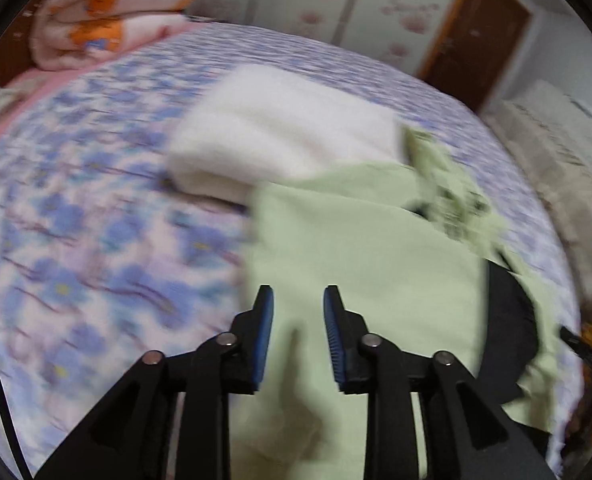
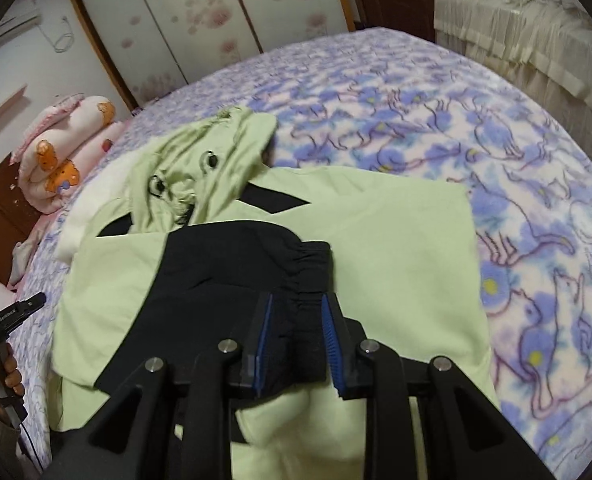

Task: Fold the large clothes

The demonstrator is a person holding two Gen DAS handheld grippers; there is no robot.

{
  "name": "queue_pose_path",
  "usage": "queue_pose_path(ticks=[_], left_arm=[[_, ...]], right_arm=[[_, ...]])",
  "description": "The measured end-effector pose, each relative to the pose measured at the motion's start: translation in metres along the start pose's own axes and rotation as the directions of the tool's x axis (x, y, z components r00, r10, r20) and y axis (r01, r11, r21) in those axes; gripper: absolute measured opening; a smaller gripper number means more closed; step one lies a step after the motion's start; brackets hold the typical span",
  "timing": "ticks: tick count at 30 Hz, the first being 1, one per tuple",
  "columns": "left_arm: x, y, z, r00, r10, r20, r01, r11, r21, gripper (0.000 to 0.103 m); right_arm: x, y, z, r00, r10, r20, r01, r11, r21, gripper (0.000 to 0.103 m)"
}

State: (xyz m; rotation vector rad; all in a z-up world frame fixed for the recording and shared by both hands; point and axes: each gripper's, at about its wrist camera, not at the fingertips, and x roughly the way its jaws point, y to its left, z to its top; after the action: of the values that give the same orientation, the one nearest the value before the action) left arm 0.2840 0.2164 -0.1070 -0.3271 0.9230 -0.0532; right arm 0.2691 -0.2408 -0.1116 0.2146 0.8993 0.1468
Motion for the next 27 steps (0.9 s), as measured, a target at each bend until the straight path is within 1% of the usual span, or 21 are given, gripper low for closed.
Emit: queue_pose_path(ticks=[2,4,5,6,7,8,9,10,11,12,13,14,15,16,18,19,20,21,22,23,27], left_arm=[[0.002,-0.020,-0.012,0.997,-0.075,-0.026,0.075,0.997,0.005,0.030],[0.009,-0.045,-0.031,0.985,-0.155,-0.071,0.155,0.988,0.005,0.033],[0.016,-0.056,-0.040,0.978,-0.182,-0.098,0.183,0.983,0.003,0.033],[0.022,-0.065,-0.049,0.973,-0.194,-0.122,0.196,0.981,0.006,0.033],[0.032,-0.073,-0.059,0.972,-0.183,-0.146,0.188,0.982,0.019,0.033],[0.043,-0.080,-0.070,0.979,-0.128,-0.158,0.136,0.990,0.041,0.033],[0.048,-0.081,-0.074,0.984,-0.089,-0.153,0.099,0.994,0.056,0.032],[0.053,-0.082,-0.079,0.990,-0.032,-0.135,0.043,0.996,0.084,0.029],[0.056,-0.081,-0.081,0.994,0.015,-0.111,-0.003,0.995,0.104,0.028],[0.057,-0.077,-0.082,0.995,0.044,-0.086,-0.035,0.993,0.112,0.028],[0.055,-0.072,-0.080,0.995,0.080,-0.064,-0.073,0.992,0.103,0.019],[0.055,-0.065,-0.077,0.991,0.121,-0.054,-0.115,0.988,0.100,0.012],[0.055,-0.059,-0.075,0.988,0.144,-0.056,-0.138,0.986,0.098,0.002],[0.056,-0.051,-0.073,0.990,0.120,-0.073,-0.114,0.990,0.082,0.002],[0.057,-0.042,-0.071,0.992,0.083,-0.091,-0.076,0.994,0.074,0.001],[0.057,-0.040,-0.069,0.992,0.093,-0.086,-0.085,0.993,0.086,0.001],[0.056,-0.040,-0.068,0.991,0.111,-0.076,-0.103,0.990,0.101,0.001],[0.058,-0.038,-0.066,0.990,0.123,-0.070,-0.115,0.988,0.107,0.001],[0.058,-0.036,-0.065,0.989,0.130,-0.066,-0.122,0.987,0.107,0.001],[0.058,-0.035,-0.065,0.989,0.130,-0.064,-0.123,0.987,0.101,0.001],[0.057,-0.035,-0.065,0.988,0.137,-0.067,-0.130,0.987,0.096,0.001]], right_arm=[[-0.001,0.013,-0.009,1.000,0.018,-0.019,-0.018,1.000,-0.023,0.025],[0.001,0.026,-0.018,0.998,0.051,-0.039,-0.052,0.998,-0.029,0.025],[0.003,0.034,-0.023,0.996,0.077,-0.048,-0.079,0.996,-0.032,0.025],[0.004,0.041,-0.027,0.994,0.094,-0.055,-0.097,0.995,-0.040,0.025],[0.007,0.050,-0.032,0.993,0.104,-0.064,-0.108,0.992,-0.058,0.025],[0.010,0.060,-0.036,0.992,0.105,-0.073,-0.111,0.991,-0.081,0.025],[0.013,0.067,-0.039,0.991,0.104,-0.080,-0.112,0.989,-0.099,0.025],[0.016,0.073,-0.042,0.991,0.104,-0.086,-0.113,0.987,-0.114,0.025],[0.020,0.079,-0.045,0.990,0.102,-0.093,-0.114,0.985,-0.129,0.025],[0.025,0.082,-0.047,0.990,0.096,-0.101,-0.110,0.984,-0.141,0.025],[0.029,0.084,-0.048,0.991,0.080,-0.107,-0.096,0.983,-0.154,0.025],[0.033,0.083,-0.049,0.993,0.051,-0.106,-0.069,0.983,-0.171,0.025],[0.036,0.080,-0.049,0.995,0.017,-0.102,-0.036,0.982,-0.184,0.025],[0.040,0.074,-0.050,0.995,-0.027,-0.098,0.008,0.982,-0.190,0.025],[0.046,0.057,-0.049,0.993,-0.066,-0.100,0.049,0.985,-0.167,0.024],[0.048,0.047,-0.049,0.992,-0.075,-0.100,0.060,0.988,-0.145,0.019],[0.048,0.037,-0.049,0.994,-0.047,-0.100,0.035,0.993,-0.115,0.015],[0.046,0.028,-0.049,0.995,-0.027,-0.093,0.019,0.996,-0.085,0.008],[0.044,0.021,-0.049,0.996,-0.028,-0.086,0.022,0.998,-0.066,0.002],[0.043,0.018,-0.050,0.996,-0.025,-0.085,0.020,0.998,-0.058,0.000],[0.038,0.020,-0.049,0.995,-0.037,-0.089,0.031,0.997,-0.064,0.000]])
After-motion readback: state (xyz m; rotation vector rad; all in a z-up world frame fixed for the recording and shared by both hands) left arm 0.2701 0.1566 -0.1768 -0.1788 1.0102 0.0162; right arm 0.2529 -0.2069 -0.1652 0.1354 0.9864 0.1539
